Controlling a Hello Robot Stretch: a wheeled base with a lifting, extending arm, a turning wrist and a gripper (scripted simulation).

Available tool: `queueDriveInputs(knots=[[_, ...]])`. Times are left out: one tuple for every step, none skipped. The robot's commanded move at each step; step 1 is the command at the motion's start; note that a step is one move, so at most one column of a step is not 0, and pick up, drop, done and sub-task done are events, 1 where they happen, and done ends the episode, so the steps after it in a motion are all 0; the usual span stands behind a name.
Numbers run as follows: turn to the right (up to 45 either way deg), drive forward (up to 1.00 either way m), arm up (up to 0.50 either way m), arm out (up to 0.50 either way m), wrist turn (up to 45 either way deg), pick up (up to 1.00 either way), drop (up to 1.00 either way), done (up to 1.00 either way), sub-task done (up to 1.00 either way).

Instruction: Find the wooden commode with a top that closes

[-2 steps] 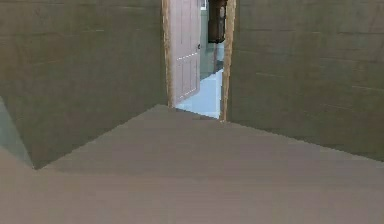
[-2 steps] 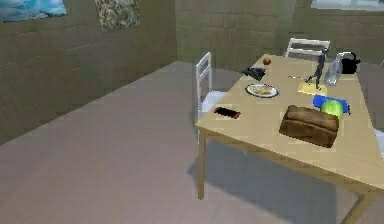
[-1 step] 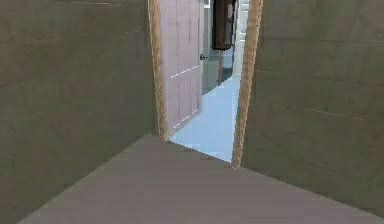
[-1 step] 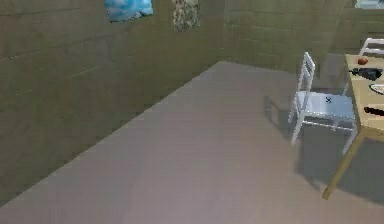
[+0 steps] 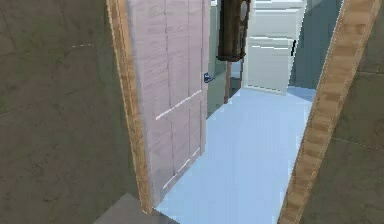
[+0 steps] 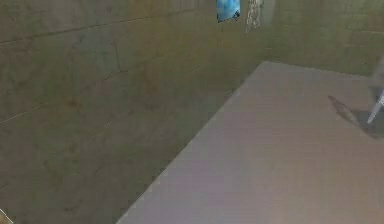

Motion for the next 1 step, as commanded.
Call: queueDriveInputs(knots=[[0.0, 0.35, 0.00, 0.00, 0.0, 0.00, 0.00, 0.00, 0.00]])
